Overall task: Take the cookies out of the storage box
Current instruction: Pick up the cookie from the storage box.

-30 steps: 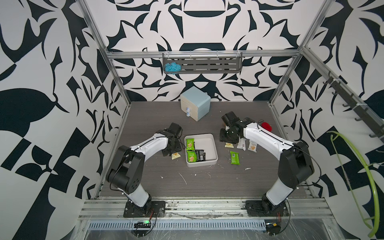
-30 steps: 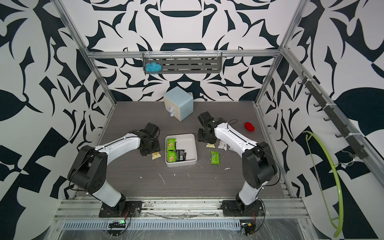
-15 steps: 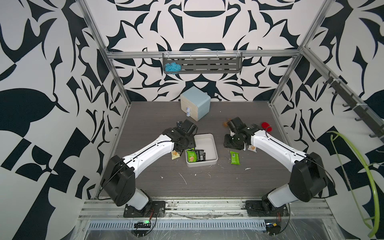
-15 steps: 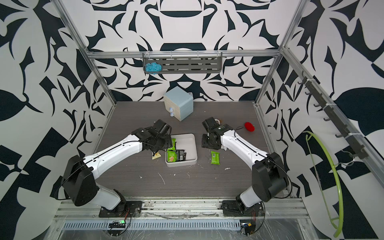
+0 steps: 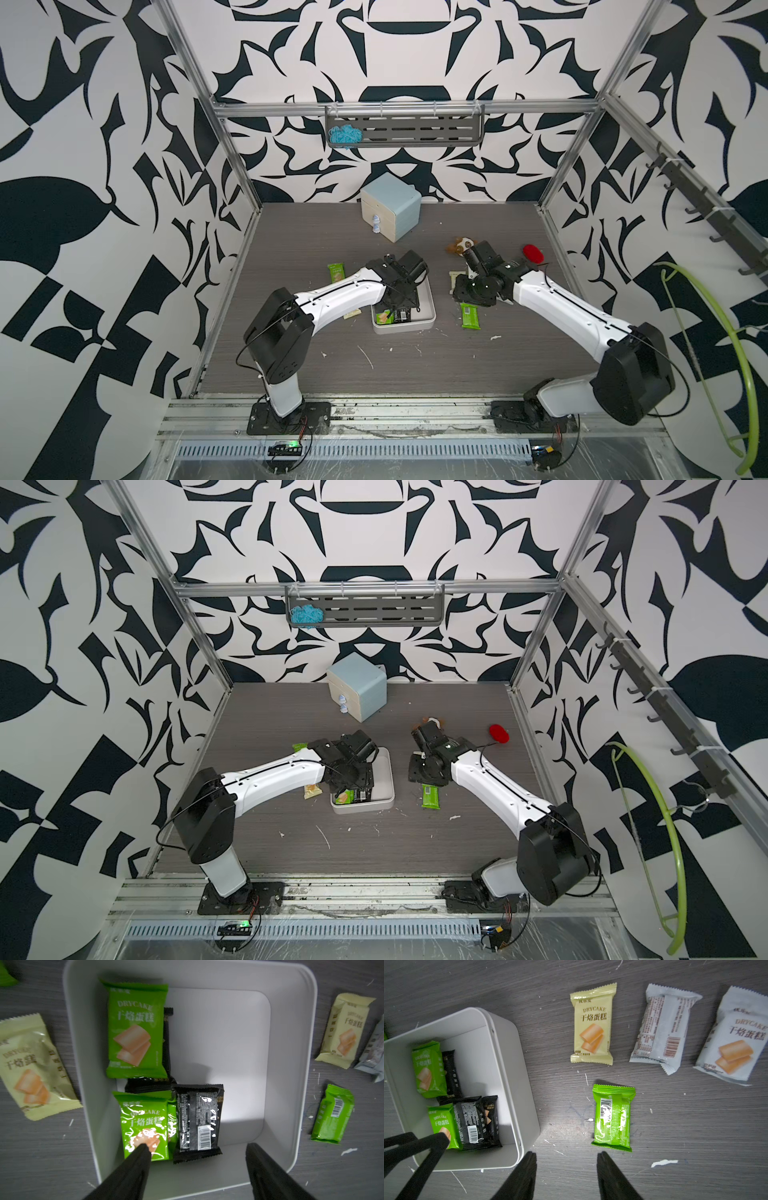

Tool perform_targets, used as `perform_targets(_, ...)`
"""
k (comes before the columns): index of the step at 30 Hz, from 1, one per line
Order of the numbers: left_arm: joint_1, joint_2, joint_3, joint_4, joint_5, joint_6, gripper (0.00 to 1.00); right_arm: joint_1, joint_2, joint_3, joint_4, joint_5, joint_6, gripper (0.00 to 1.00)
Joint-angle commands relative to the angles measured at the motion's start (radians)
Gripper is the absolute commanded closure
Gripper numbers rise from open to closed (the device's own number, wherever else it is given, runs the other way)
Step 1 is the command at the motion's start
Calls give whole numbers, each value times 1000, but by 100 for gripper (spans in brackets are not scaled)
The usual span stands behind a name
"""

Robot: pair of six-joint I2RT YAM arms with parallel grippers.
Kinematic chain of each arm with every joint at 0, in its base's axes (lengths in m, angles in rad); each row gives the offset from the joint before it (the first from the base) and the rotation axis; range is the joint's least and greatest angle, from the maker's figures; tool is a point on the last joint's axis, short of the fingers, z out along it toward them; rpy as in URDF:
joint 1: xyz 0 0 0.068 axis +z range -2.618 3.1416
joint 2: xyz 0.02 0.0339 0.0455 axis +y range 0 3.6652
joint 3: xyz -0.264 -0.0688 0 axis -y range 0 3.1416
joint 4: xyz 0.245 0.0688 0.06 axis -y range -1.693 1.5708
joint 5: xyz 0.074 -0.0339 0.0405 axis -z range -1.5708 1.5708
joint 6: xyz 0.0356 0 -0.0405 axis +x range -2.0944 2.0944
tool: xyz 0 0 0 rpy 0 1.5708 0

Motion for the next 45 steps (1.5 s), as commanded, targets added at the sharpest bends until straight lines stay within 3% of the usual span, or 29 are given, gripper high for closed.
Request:
perform_targets(1,-16,38,31,-42,8,-13,23,-10,-26,2,3,0,-18,47)
perform_targets(30,-39,210,103,-115,-32,-24,34,-78,-20,0,-16,-29,-80,48)
perform_targets(45,-39,233,107,-89,-18,-9,49,-81,0,22,-30,-27,-79,48)
